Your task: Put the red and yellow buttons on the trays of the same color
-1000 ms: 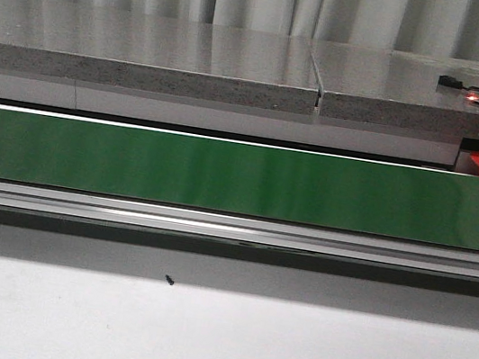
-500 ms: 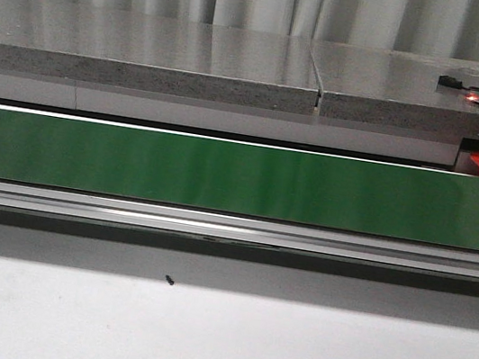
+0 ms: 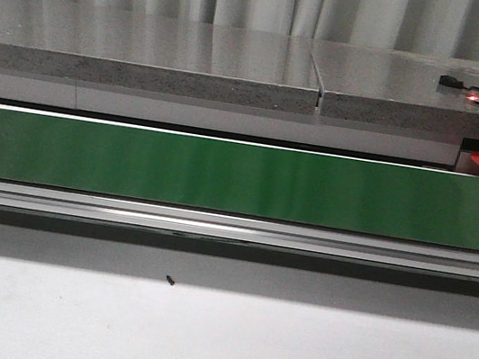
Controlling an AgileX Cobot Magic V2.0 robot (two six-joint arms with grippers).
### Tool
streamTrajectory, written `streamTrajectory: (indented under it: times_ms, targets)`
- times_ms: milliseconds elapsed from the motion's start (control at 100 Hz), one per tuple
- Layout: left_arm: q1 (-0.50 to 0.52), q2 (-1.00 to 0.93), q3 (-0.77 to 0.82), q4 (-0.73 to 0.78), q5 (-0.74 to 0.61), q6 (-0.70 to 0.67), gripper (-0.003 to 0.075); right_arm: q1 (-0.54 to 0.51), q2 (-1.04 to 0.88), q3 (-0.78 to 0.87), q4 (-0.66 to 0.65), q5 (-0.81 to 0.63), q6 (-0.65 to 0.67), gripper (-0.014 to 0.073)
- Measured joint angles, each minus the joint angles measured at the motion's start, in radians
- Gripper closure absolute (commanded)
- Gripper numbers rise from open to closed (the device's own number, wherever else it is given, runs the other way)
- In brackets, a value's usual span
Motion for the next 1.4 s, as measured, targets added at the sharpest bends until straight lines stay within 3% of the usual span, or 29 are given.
streamTrajectory:
  times_ms: [790,910,1220,1400]
  targets:
    - [0.000,-0.018,0.024,-0.018,-0.029,-0.046,0.0739,0.000,0.000,0.000,0.000,0.000,0.000,0.0661]
    - [0.000,-0.056,0.078,-0.016,-0.125,-0.077,0.0739,0.000,0.000,0.000,0.000,0.000,0.000,0.0661]
    - [0.000,-0.197,0.342,-0.006,-0.588,-0.107,0.0739,0.000,0.000,0.000,0.000,0.000,-0.001,0.0661]
    - [0.022,-0.266,0.475,0.073,-0.682,-0.217,0.0739,0.000,0.000,0.000,0.000,0.000,-0.001,0.0661]
